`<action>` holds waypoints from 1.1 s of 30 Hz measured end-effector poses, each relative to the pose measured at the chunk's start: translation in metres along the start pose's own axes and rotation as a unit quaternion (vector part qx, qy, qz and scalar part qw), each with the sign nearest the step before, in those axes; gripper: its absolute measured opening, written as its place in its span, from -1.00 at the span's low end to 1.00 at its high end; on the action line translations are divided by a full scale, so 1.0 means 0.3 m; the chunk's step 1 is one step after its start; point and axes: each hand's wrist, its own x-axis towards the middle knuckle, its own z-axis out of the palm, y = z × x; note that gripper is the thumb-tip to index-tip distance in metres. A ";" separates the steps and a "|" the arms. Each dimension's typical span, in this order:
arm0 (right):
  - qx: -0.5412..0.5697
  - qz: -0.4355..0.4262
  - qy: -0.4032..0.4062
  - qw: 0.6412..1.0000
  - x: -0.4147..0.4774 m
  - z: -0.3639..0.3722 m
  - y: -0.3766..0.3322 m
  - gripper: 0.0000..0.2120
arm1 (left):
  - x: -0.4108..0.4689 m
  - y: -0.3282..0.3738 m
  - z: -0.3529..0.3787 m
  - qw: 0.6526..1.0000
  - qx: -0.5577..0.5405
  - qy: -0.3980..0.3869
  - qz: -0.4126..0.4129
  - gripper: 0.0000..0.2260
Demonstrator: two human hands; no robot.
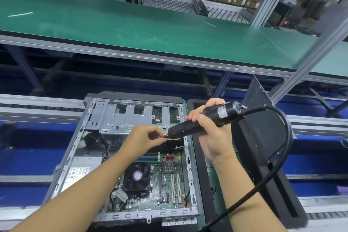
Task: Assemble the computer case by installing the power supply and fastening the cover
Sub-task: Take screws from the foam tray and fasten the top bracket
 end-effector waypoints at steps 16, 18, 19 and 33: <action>0.008 0.002 -0.013 1.000 -0.014 -0.006 0.012 -0.66 | 0.004 0.015 0.005 0.987 0.138 0.002 0.082 -0.87; 0.021 0.003 -0.008 1.000 -0.014 -0.013 0.011 -0.65 | 0.002 0.016 0.003 0.992 0.108 0.008 0.059 -0.88; 0.027 0.002 -0.005 1.000 -0.013 -0.018 0.009 -0.66 | 0.000 0.015 0.001 0.995 0.084 0.012 0.041 -0.89; 0.053 -0.004 0.001 0.999 -0.026 -0.071 0.004 -0.68 | -0.014 0.042 0.024 0.999 0.050 -0.010 0.008 -0.92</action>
